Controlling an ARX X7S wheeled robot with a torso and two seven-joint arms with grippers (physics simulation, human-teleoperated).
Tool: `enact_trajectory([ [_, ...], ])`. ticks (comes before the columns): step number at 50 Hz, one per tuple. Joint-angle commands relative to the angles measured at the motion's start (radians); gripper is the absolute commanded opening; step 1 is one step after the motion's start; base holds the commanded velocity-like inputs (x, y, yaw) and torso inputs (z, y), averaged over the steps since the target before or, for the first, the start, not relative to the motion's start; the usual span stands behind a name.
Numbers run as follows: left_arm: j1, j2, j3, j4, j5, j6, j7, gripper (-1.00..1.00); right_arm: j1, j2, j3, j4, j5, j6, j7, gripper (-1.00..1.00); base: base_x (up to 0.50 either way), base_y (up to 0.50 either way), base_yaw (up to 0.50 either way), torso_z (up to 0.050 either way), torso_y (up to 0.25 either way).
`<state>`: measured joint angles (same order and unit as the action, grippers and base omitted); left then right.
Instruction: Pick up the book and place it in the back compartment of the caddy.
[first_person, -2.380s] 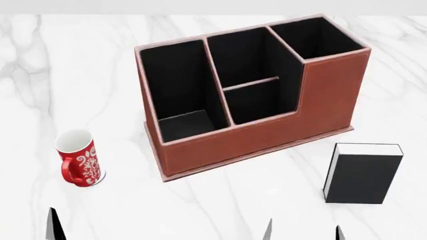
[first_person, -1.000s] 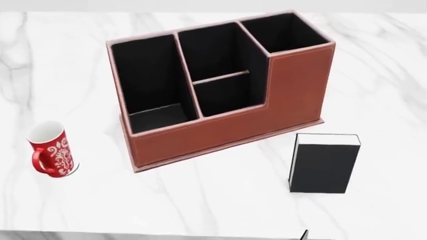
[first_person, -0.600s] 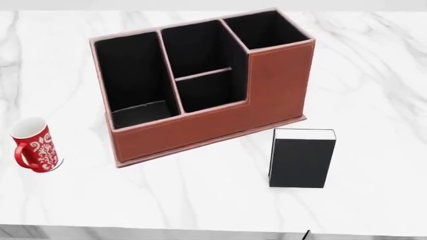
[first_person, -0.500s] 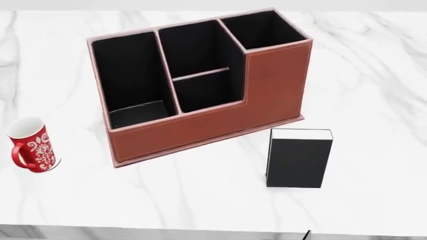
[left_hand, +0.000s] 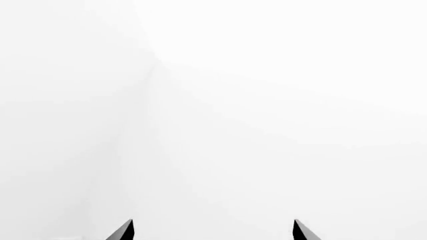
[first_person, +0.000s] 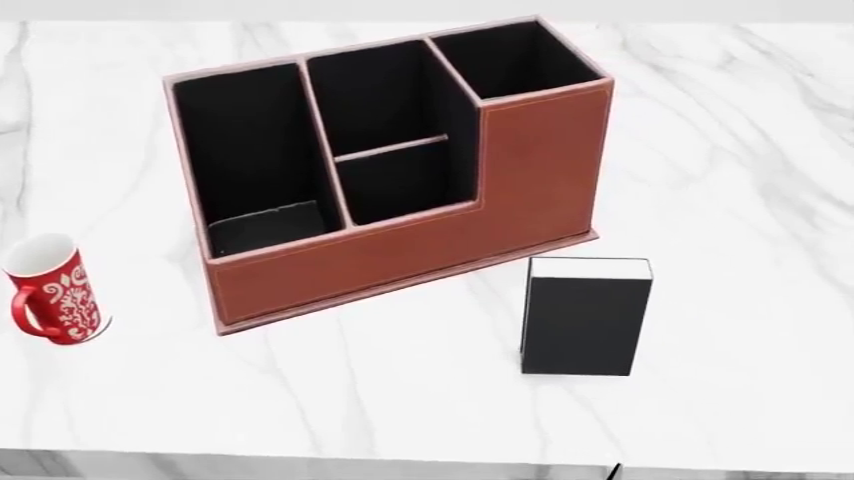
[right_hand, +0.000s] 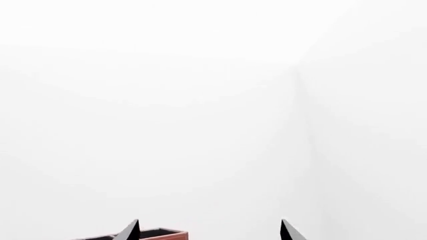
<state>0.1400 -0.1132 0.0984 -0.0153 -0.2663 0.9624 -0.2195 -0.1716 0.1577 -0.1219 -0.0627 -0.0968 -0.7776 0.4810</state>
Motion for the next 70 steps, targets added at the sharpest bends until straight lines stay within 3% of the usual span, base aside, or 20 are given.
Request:
enact_trajectory([
  [1,-0.001,-0.003,0.003,0.0,-0.001,0.001,-0.005,1.0,0.0,0.011,-0.012,0.006,-0.001,-0.018,0.007,1.0,0.0,-0.02,0.0,0.0,0.0],
  [70,-0.002,-0.018,0.015,-0.001,0.002,0.004,-0.027,1.0,0.009,0.047,-0.052,0.02,-0.007,-0.038,0.055,1.0,0.08,-0.05,0.0,0.0,0.0],
])
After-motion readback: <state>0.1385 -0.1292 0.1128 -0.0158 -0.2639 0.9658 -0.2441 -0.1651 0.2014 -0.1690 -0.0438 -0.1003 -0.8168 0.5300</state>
